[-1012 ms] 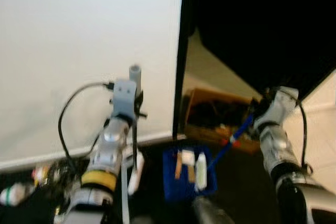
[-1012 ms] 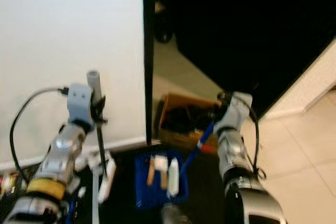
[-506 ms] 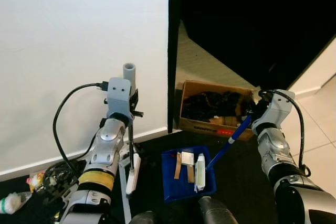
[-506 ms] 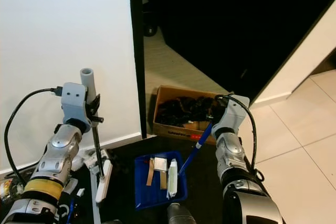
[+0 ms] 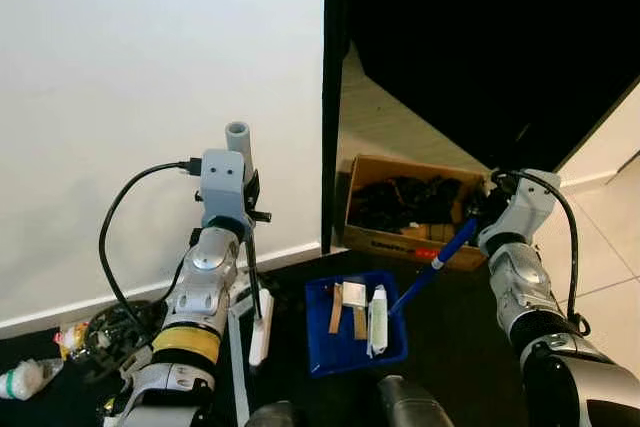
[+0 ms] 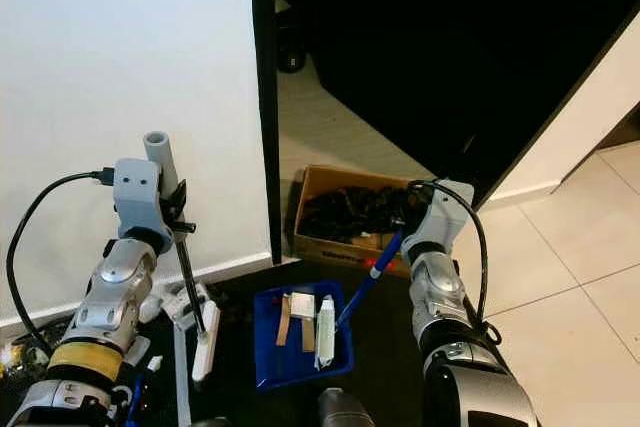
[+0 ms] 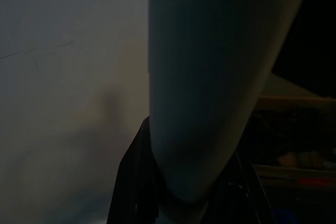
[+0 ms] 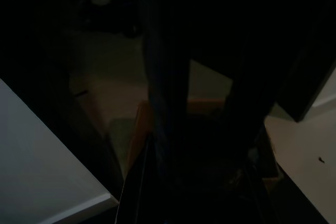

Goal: Sweep floor

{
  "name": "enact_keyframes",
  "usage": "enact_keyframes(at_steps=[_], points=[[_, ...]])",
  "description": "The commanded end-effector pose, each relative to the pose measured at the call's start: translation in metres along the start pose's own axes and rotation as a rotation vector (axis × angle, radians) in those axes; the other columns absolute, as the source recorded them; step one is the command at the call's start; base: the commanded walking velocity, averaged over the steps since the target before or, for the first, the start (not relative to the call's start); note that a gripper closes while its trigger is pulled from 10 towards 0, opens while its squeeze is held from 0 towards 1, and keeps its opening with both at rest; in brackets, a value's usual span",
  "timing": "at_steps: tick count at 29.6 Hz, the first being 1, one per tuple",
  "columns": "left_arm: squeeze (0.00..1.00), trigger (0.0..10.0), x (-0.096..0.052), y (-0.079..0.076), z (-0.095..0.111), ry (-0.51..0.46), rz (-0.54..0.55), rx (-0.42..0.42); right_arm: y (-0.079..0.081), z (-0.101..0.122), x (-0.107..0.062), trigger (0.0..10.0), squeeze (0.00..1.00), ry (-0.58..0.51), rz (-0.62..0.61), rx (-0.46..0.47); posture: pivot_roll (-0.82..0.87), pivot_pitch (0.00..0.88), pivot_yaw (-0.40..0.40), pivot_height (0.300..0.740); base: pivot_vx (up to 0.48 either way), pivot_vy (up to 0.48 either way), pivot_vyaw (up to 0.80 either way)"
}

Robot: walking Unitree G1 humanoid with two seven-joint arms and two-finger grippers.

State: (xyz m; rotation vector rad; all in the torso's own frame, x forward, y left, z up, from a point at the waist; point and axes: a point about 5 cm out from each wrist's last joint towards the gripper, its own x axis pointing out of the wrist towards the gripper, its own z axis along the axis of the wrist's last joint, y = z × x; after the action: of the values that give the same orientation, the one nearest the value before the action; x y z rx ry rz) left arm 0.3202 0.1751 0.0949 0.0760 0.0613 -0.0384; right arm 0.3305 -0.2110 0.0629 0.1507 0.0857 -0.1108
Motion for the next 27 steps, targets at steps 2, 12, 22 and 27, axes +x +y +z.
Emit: enact_keyframes(at_steps=[2, 12, 22, 27], points=[[0.0, 10.0, 0.001, -0.007, -0.001, 0.004, -0.009, -0.024, 0.0, 0.019, 0.007, 10.0, 0.0, -0.089, 0.008, 0.001, 0.0, 0.085, -0.029, 0.74, 0.0, -0.298, 0.0], [0.0, 10.0, 0.002, -0.007, 0.0, 0.004, -0.014, -0.021, 0.006, 0.044, 0.019, 10.0, 0.0, -0.147, 0.03, 0.027, 0.0, 0.084, -0.026, 0.74, 0.0, -0.363, 0.0], [0.0, 10.0, 0.004, -0.004, 0.001, 0.001, -0.008, -0.02, 0.018, 0.085, 0.035, 10.0, 0.0, -0.214, 0.088, 0.037, -0.01, 0.074, -0.027, 0.74, 0.0, -0.374, 0.0], [0.0, 10.0, 0.004, -0.004, 0.001, 0.003, -0.005, -0.024, 0.018, 0.085, 0.035, 10.0, 0.0, -0.198, 0.094, 0.03, -0.01, 0.072, -0.03, 0.74, 0.0, -0.372, 0.0]])
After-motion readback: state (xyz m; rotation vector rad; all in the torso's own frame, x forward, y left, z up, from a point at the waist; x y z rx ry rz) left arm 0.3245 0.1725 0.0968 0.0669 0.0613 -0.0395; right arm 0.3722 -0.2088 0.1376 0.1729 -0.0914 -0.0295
